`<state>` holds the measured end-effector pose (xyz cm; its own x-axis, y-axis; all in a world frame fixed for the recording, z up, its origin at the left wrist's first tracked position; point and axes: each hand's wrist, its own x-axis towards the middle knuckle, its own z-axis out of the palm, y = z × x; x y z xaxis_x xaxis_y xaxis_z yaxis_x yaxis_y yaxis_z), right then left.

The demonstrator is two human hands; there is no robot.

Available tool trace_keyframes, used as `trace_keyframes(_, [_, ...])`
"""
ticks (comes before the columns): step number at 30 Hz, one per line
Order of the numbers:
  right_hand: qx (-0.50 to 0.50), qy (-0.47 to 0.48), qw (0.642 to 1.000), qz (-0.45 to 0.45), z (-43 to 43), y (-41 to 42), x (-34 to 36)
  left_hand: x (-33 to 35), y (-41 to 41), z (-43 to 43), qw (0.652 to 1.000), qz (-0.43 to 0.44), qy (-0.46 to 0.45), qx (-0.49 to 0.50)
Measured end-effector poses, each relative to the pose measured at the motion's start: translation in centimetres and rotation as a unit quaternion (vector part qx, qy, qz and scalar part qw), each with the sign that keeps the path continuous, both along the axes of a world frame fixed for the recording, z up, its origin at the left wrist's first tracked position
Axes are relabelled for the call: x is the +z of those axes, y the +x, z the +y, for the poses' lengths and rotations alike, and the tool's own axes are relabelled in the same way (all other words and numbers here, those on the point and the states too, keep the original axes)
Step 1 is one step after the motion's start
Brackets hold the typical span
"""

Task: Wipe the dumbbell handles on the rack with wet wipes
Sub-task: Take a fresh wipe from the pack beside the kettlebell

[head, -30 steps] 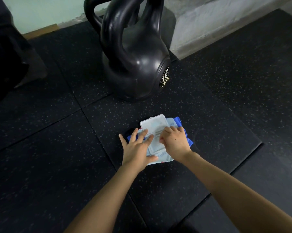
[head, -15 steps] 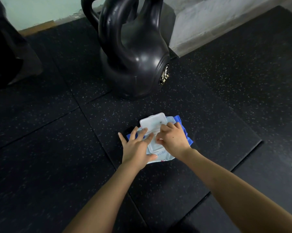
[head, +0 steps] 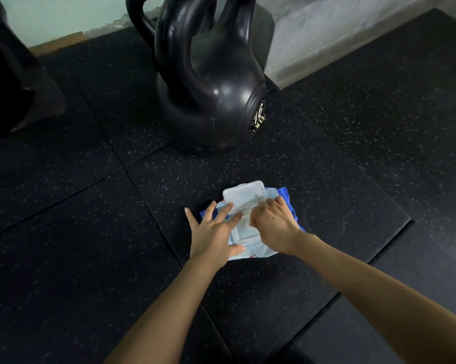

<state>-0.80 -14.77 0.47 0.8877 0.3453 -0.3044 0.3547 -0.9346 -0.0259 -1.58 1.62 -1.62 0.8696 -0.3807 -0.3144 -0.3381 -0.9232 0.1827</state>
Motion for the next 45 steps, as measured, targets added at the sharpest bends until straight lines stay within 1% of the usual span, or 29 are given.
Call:
trace_keyframes(4, [-0.082,0.061,0.995,0.009,-0.6,-0.3,-0.1,0.1,0.0,0.0,1.000,0.009,-0.006,-0.009])
trace_keyframes(8, [-0.148,0.127,0.980,-0.048,-1.0,-1.1,-0.5,0.2,-0.1,-0.2,1.000,0.017,-0.024,0.002])
trace_keyframes(10, [-0.135,0.146,0.978,-0.066,-1.5,-1.3,-0.5,0.4,0.0,-0.5,0.999,0.025,-0.032,0.010])
trace_keyframes(12, [-0.091,0.152,0.982,-0.059,-2.0,-1.4,-0.6,0.6,-0.1,-0.8,0.998,0.031,-0.042,0.025])
trace_keyframes(16, [-0.034,0.135,0.985,-0.100,-1.9,-0.9,-1.0,0.4,-0.4,-1.3,0.997,0.017,-0.060,0.050])
trace_keyframes(18, [-0.037,0.150,0.981,-0.115,-1.5,-0.8,-0.9,0.2,-0.6,-1.4,0.996,0.015,-0.062,0.054])
trace_keyframes(21, [-0.079,0.177,0.974,-0.117,-0.9,-1.1,-1.0,0.0,-0.8,-1.6,0.996,0.013,-0.057,0.064])
trace_keyframes(24, [-0.070,0.175,0.970,-0.151,-0.1,-1.5,-0.7,0.1,-0.4,-1.8,0.994,0.033,-0.065,0.086])
trace_keyframes(26, [-0.082,0.184,0.962,-0.186,-0.3,-1.9,-0.2,0.1,0.0,-1.9,0.993,0.054,-0.053,0.089])
trace_keyframes(28, [-0.127,0.199,0.949,-0.211,-1.1,-2.8,0.6,0.1,0.1,-1.9,0.993,0.063,-0.042,0.088])
trace_keyframes(31, [-0.192,0.261,0.914,-0.242,-2.4,-3.3,3.0,0.1,-0.2,-2.0,0.994,0.045,-0.059,0.085])
trace_keyframes(32, [-0.208,0.286,0.905,-0.235,-2.8,-3.0,4.0,0.2,-0.2,-2.0,0.993,0.042,-0.065,0.088])
trace_keyframes(34, [-0.227,0.316,0.902,-0.187,-3.4,-2.2,5.6,0.5,-0.4,-2.0,0.992,0.046,-0.069,0.098])
trace_keyframes(35, [-0.240,0.330,0.901,-0.148,-3.5,-1.9,6.3,0.7,-0.3,-2.0,0.992,0.051,-0.066,0.096])
trace_keyframes(37, [-0.282,0.368,0.884,-0.063,-3.6,-1.7,7.2,1.3,-0.1,-1.8,0.991,0.075,-0.067,0.088])
trace_keyframes(39, [-0.309,0.397,0.863,-0.039,-3.6,-2.0,7.8,2.5,0.3,-1.7,0.979,0.113,-0.118,0.120])
trace_keyframes(41, [-0.323,0.423,0.846,-0.035,-3.7,-2.4,8.6,4.3,0.7,-1.5,0.954,0.124,-0.206,0.179])
trace_keyframes(42, [-0.327,0.434,0.839,-0.030,-3.6,-2.5,9.1,5.2,0.9,-1.4,0.931,0.123,-0.272,0.212])
trace_keyframes(44, [-0.319,0.446,0.836,-0.018,-3.5,-2.6,10.0,7.3,1.1,-1.1,0.857,0.151,-0.417,0.263])
trace_keyframes(45, [-0.311,0.449,0.838,-0.015,-3.3,-2.5,10.5,8.2,1.2,-1.1,0.827,0.175,-0.461,0.271])
